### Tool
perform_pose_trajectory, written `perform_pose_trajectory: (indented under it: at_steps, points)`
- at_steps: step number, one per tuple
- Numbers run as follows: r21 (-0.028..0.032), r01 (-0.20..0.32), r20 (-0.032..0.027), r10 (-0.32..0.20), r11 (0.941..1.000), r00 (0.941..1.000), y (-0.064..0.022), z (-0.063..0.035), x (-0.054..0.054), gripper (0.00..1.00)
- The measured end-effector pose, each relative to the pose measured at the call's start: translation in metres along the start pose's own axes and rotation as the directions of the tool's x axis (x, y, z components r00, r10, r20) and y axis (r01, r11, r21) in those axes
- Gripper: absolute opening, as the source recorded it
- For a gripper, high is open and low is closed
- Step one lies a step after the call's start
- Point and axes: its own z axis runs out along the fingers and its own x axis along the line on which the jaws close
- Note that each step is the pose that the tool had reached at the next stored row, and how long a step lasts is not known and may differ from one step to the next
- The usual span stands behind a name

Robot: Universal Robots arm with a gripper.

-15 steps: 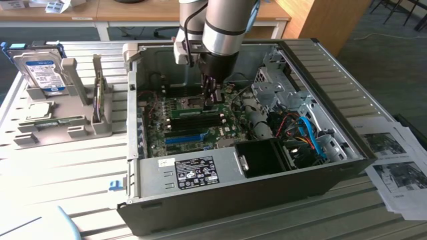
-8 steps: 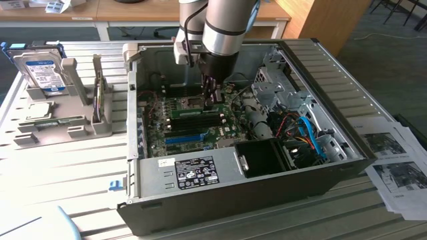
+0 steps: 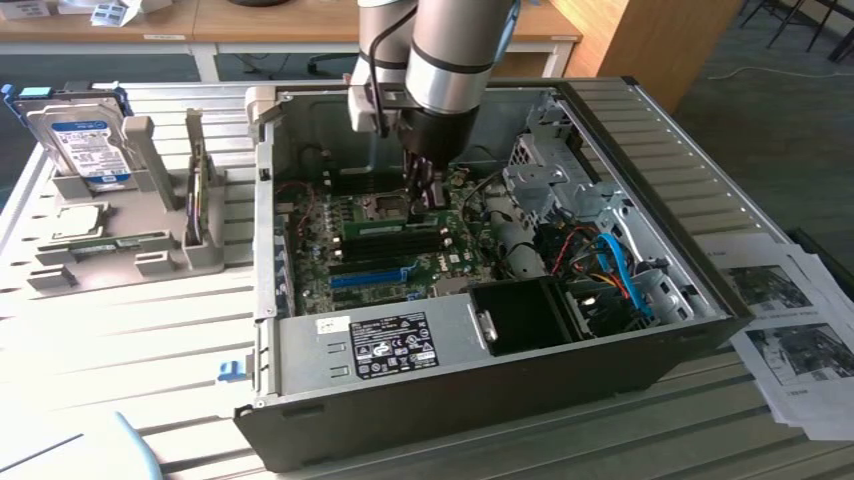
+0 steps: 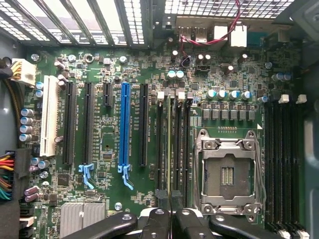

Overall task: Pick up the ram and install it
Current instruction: 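Insert the ram into the slot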

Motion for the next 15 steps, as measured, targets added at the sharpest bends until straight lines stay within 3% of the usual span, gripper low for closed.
perform_pose_trajectory:
  at_steps: [15]
  points:
    - [0.0009, 0.0, 0.0, 0.0, 1.0, 1.0, -0.0002, 0.0017, 0.004, 0.11]
